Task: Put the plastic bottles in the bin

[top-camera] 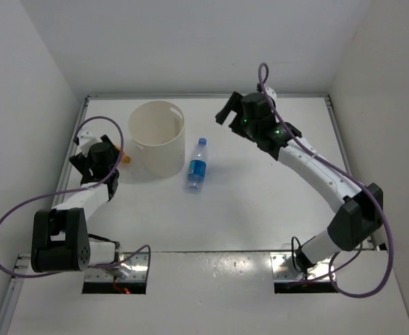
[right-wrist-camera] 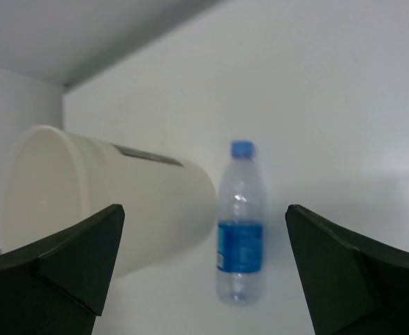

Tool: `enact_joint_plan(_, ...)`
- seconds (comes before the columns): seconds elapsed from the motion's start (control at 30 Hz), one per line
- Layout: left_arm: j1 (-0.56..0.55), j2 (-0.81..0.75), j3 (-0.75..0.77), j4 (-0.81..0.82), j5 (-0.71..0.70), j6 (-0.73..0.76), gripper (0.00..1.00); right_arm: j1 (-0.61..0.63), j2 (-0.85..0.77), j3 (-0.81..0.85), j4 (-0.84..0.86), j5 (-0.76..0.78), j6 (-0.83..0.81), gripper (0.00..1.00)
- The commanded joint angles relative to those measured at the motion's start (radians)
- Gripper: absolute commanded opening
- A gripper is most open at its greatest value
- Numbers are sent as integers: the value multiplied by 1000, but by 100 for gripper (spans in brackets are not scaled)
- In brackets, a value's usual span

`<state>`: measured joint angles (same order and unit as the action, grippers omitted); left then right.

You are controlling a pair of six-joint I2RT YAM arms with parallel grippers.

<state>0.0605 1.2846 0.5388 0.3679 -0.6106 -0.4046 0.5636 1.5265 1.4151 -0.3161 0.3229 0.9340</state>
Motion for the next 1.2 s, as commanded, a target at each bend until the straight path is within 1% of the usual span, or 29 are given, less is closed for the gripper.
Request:
enact_joint_plan(0.0,10,13,36,-6,-12,-3,100,-45,-16,-89,12,-168,204,100)
enact_joint_plan(0.03,10,13,36,-18,-12,-3,100,-54,18,-90,-6,-235,204,100)
enact_joint_plan(0.1,-1,13,46,-27,-26,-17,100,-54,67,-99,-31,-295,216,100)
enact_joint_plan(0.13,-1,13,46,-43,-35,-36,100,-54,124,-78,-59,-338,207,100)
enact_joint_plan(0.23,-11,13,55,-55,-47,-50,100,-54,216,-48,-138,-396,186,100)
enact_joint_plan(0.37,-11,4,75,-98,-58,-59,100,-54,338,-59,-104,-530,177,100)
enact_joint_plan(0.43,-11,4,75,-107,-69,-59,100,-45,374,-68,-94,-559,177,100)
enact_joint_plan(0.47,-11,4,75,-116,-69,-59,100,-45,386,-68,-56,-579,166,100)
enact_joint_plan(0.57,-11,4,75,-116,-83,-37,100,-34,417,-81,-26,-588,166,100)
enact_joint_plan(0.7,-11,4,75,-106,-92,-37,100,-34,474,-30,-35,-601,141,100)
enact_joint_plan(0.77,-11,4,66,-106,-92,-37,100,-34,492,-30,-25,-611,131,100)
enact_joint_plan(0.93,-11,22,84,-95,-92,-46,100,-34,547,-67,38,-672,187,100)
enact_joint_plan(1.07,-11,32,84,-86,-83,-46,100,-44,601,-39,26,-693,178,100)
enact_joint_plan(1.17,-11,32,84,-96,-101,-71,100,-44,644,-39,41,-742,199,98)
